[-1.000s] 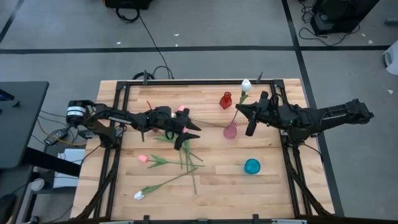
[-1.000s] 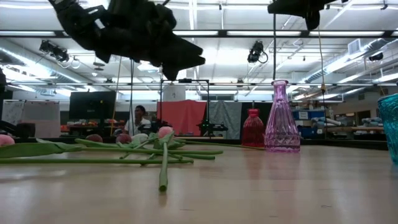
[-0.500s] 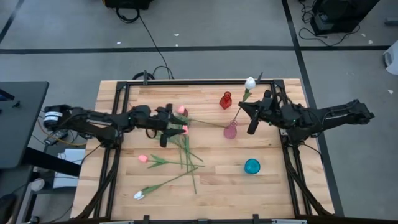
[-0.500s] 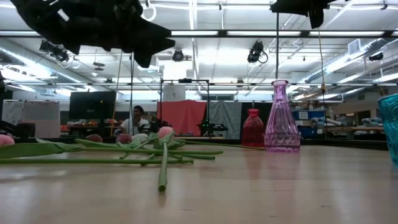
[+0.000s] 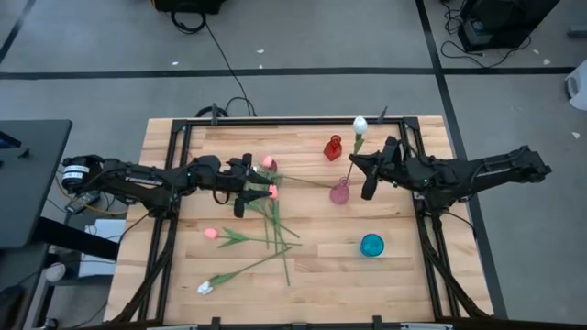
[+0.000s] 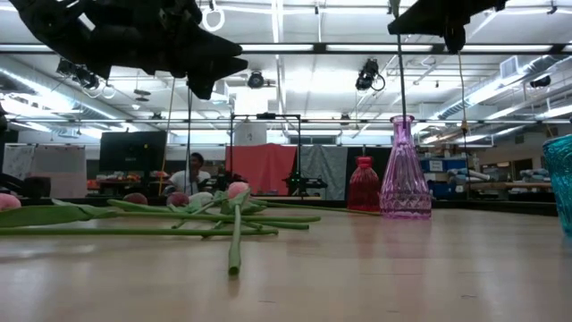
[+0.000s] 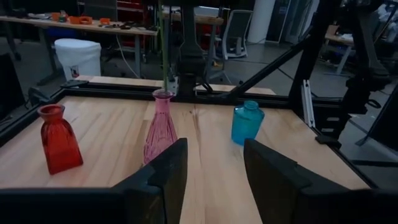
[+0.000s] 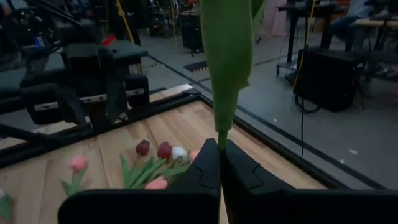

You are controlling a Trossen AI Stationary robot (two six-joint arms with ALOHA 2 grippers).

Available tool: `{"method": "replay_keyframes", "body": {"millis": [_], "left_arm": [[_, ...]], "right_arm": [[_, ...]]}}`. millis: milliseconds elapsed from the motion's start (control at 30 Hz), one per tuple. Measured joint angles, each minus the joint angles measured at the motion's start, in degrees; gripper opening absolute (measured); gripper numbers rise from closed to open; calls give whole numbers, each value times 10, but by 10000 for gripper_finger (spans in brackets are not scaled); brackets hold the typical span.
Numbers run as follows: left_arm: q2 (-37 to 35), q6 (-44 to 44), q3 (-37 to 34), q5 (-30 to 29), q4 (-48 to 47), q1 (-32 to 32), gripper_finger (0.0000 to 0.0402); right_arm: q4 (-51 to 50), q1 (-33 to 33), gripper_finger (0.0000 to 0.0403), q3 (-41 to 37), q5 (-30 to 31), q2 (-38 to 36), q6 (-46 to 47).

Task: Sort flowers into vase by color
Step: Put the center white tulip into the pink vase, then put the center pink tulip into the red vase

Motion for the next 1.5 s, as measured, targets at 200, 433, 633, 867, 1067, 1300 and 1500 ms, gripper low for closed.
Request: {"method": "replay_keyframes", "body": {"millis": [200, 433, 633, 867, 1067, 1300, 1500], "left_arm": [[0, -5, 0, -2, -6, 0, 162], [4, -19, 0, -3, -50, -7, 162], [34, -19, 12, -2, -110, -33, 162], [76, 53, 71, -3, -249, -49, 162], [121, 108, 113, -11, -318, -54, 162], [196, 200, 195, -12, -440, -62, 162], [252, 269, 252, -35, -478, -90, 162]], "right_arm": [[3, 0, 17, -25, -4, 20, 24], [-25, 0, 87, -29, -41, 26, 59], [-187, 0, 142, 28, -82, 22, 121], [-343, 0, 153, 89, -146, 22, 192], [-401, 1, 152, 102, -183, 14, 222], [-468, 1, 152, 102, -237, 3, 282], [-491, 16, 152, 102, -258, 4, 316]]}}
